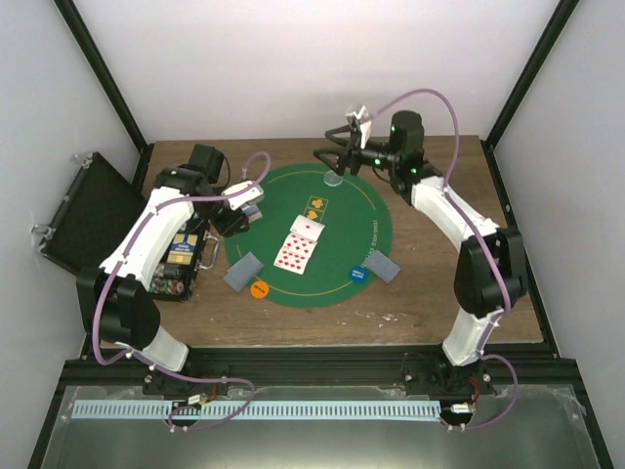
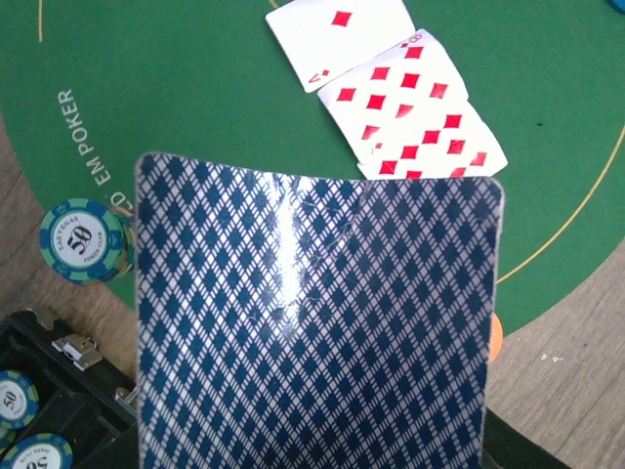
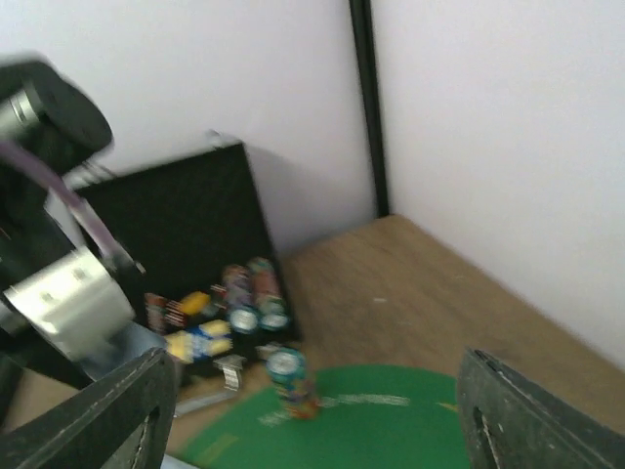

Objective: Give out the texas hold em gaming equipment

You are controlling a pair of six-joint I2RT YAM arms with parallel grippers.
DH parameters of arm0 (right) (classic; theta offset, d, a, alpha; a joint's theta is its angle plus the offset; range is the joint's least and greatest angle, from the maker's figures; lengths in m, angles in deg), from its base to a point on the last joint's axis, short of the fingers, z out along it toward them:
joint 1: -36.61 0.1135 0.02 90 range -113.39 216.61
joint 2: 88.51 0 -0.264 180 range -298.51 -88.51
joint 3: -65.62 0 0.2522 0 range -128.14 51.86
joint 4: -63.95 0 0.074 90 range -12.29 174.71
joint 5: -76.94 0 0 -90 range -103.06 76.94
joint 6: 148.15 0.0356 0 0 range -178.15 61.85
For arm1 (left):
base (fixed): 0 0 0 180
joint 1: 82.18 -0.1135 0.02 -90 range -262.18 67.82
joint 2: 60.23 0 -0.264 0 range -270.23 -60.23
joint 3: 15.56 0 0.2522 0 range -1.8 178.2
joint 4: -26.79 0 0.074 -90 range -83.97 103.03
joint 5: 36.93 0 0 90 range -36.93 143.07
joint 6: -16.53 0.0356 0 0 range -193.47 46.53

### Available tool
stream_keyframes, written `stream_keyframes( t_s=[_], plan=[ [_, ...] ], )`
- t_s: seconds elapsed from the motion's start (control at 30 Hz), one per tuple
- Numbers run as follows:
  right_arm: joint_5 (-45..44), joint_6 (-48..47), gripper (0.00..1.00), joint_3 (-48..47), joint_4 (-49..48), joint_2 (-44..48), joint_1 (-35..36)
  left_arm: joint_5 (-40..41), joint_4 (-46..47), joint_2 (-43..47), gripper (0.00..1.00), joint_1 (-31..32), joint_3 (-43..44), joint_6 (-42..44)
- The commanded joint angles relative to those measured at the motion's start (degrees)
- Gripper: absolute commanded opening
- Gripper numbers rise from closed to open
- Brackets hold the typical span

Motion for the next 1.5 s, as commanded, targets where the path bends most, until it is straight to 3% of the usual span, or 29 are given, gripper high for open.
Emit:
stream_keyframes(
  t_s=[0.0,0.23,0.63,1.07,1.17,1.3,1.47],
  plan=[
    [19.5,26.0,0.76,-10.1,11.9,-9.2,0.1,-2.7,-2.0,-0.2,0.46,1.6,2.9,2.7],
    [21.3,21.3,0.80,-15.7,19.2,-14.6,5.0,-2.4,-3.7,-1.4,0.46,5.6,5.2,4.4],
    [25.1,21.6,0.82,-17.8,16.6,-20.6,11.0,-2.4,-3.9,-2.9,0.46,7.4,7.4,3.6],
    [20.6,18.4,0.81,-20.5,20.7,-23.9,13.0,-3.3,-2.3,-3.1,0.44,7.4,8.1,2.0],
    [18.1,15.5,0.76,-21.1,25.0,-23.4,12.8,-2.8,-2.1,-3.1,0.44,7.4,8.1,1.9],
    [16.2,14.7,0.57,-20.4,27.2,-22.1,11.1,-1.3,-1.9,-2.9,0.44,7.3,7.5,2.2],
    [15.2,13.1,0.49,-19.2,28.6,-20.4,9.8,-0.5,-1.2,-3.0,0.44,7.1,6.6,2.2]
  ],
)
